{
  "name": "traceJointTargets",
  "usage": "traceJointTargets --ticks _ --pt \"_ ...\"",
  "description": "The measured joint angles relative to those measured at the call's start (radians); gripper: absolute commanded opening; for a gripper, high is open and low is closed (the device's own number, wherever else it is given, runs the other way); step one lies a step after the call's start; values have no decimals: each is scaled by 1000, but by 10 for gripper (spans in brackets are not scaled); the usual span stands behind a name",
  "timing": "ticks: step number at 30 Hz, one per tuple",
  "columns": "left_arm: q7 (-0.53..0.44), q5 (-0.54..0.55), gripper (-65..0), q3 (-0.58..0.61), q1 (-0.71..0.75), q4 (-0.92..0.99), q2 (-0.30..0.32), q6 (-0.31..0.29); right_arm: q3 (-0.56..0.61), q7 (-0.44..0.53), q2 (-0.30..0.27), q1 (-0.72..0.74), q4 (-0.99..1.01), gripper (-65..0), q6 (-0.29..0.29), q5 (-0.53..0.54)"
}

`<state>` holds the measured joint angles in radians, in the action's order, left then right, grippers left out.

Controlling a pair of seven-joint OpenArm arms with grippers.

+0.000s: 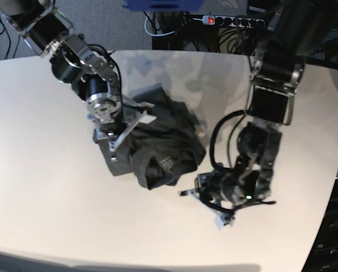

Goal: Fold the T-shirt properly
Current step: 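Press the folded shirt flat with both grippers, squaring its sides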

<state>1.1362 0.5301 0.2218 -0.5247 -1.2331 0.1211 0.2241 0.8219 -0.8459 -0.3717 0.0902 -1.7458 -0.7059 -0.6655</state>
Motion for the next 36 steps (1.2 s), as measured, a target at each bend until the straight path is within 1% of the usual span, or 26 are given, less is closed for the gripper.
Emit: traceJointTargets --ticks 2,4,8,10,11,14,16,18,23,26,29,31,34,36 --pt "28 5 -628 -40 11 -32 13 1 -5 30 -17 0 0 -644 0 -6" --pt "35 0 -628 -82 27 -34 21 1 -4 52 -32 0 2 -644 0 -2" --pt "46 2 -628 -83 93 -34 45 3 -5 51 -50 6 33 -644 -1 -5" --pt "46 -2 -628 -82 123 -34 45 0 -6 89 -60 21 77 -644 0 -4" --pt "47 -1 -628 -82 133 -34 45 0 -16 105 -64 25 96 -644 0 0" --pt "34 1 -628 -82 153 -33 45 0 -98 179 -65 19 140 -644 0 -5" --pt "35 2 -628 -82 159 -33 45 0 -145 206 -67 11 169 -644 0 -8" --pt "35 2 -628 -82 161 -33 43 0 -166 234 -70 6 195 -644 0 -8" --pt "18 -14 -628 -86 161 -32 5 0 -168 252 -70 6 235 -644 5 -9" --pt "-16 -60 -628 -86 157 -15 -27 -2 -172 276 -71 9 245 -644 4 -13" --pt "-23 -106 -628 -87 148 61 -58 -4 -173 286 -71 10 257 -644 16 -17" --pt "-30 -112 -628 -86 154 86 -62 -6 -173 287 -71 9 260 -644 17 -17" --pt "-90 -112 -628 -87 148 113 -66 -8 -174 289 -66 9 266 -644 19 -26" --pt "-105 -110 -628 -87 128 145 -71 -11 -175 285 -60 8 267 -644 19 -29"
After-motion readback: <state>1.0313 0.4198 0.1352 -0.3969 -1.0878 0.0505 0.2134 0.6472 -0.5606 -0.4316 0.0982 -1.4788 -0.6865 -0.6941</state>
